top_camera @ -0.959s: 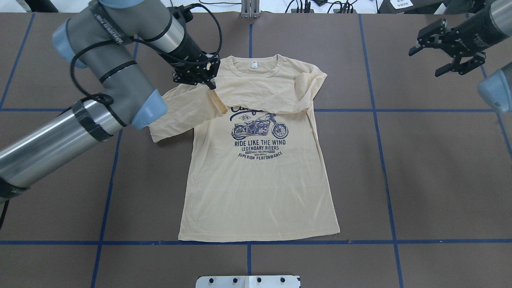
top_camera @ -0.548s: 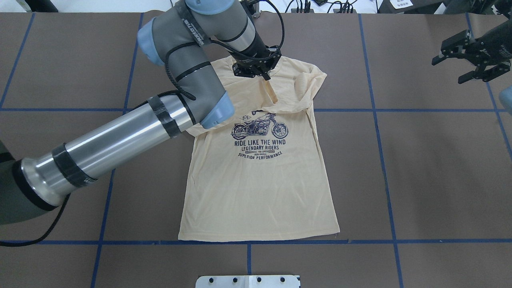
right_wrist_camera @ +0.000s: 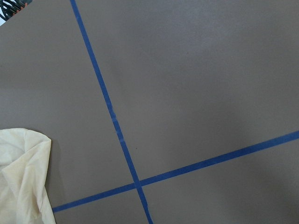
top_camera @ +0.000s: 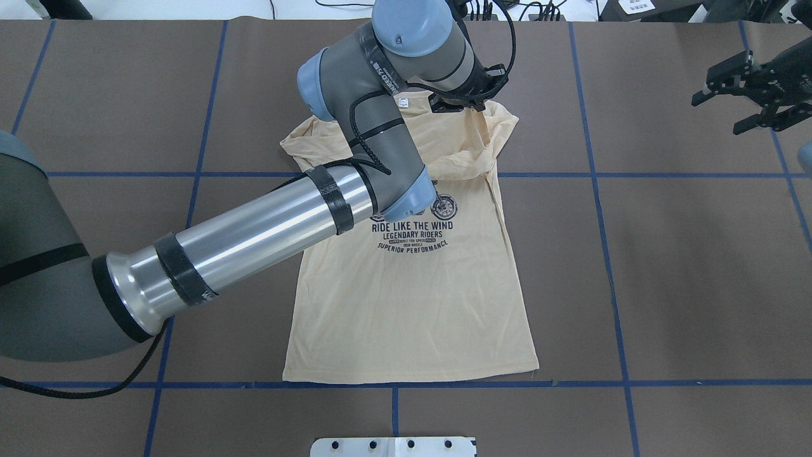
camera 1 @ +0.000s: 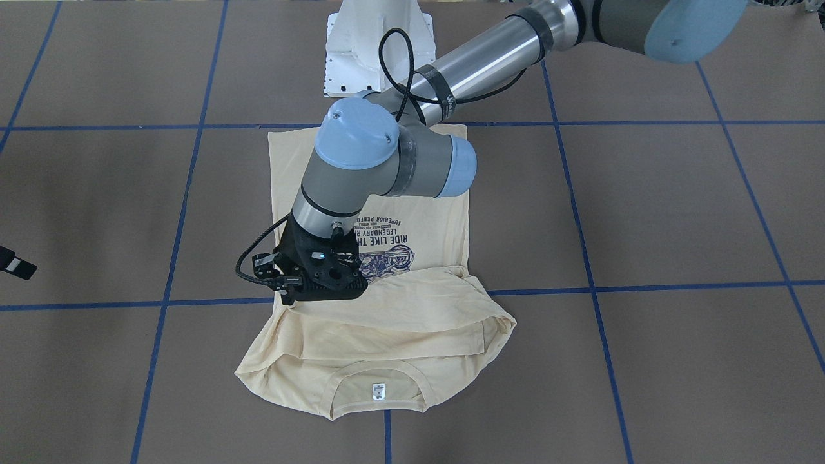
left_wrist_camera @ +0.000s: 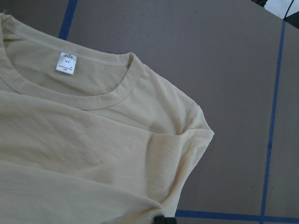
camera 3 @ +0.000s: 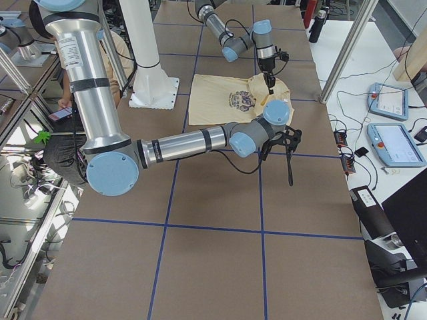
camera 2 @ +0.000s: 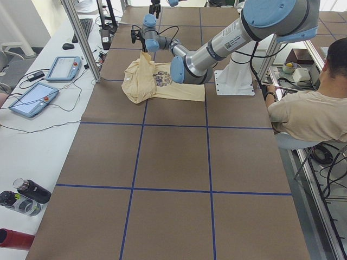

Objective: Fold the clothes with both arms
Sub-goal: 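Fold the held sleeve across the shirt toward the collar while the right arm withdraws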

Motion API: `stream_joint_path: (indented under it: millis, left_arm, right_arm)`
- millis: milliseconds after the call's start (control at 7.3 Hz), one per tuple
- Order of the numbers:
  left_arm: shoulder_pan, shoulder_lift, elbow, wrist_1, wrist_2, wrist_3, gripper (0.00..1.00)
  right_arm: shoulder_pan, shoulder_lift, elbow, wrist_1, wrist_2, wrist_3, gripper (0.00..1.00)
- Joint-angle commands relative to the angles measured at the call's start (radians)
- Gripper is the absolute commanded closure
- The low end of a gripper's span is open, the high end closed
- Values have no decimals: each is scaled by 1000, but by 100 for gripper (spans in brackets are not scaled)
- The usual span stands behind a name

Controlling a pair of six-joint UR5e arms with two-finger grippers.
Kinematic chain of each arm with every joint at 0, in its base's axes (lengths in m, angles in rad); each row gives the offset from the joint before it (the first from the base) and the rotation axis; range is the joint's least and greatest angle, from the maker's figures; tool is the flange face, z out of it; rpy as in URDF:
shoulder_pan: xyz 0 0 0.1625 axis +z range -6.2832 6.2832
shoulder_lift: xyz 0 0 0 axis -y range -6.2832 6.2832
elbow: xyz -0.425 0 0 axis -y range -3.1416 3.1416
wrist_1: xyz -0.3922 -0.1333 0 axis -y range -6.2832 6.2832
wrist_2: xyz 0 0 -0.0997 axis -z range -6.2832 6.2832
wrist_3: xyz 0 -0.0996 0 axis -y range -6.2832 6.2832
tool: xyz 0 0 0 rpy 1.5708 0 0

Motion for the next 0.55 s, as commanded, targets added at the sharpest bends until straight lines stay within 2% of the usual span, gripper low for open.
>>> stream_joint_path:
  millis: [0,137,274,411]
  left_arm:
    - [28,-16,24,-39,63,0,100]
    - [35,-17,26,-39,63,0,100]
    - [35,-15,27,-39,63,1,58]
    - [34,-17,26,-41,63,0,24]
  right_arm:
    - [-1,2,0,-1,-3,0,1]
    - [-1,7,-2,-4,-5,2,1]
    - [-4,11,-2,-5,-8,14,1]
    - [-7,14,0,-5,-11,19,1]
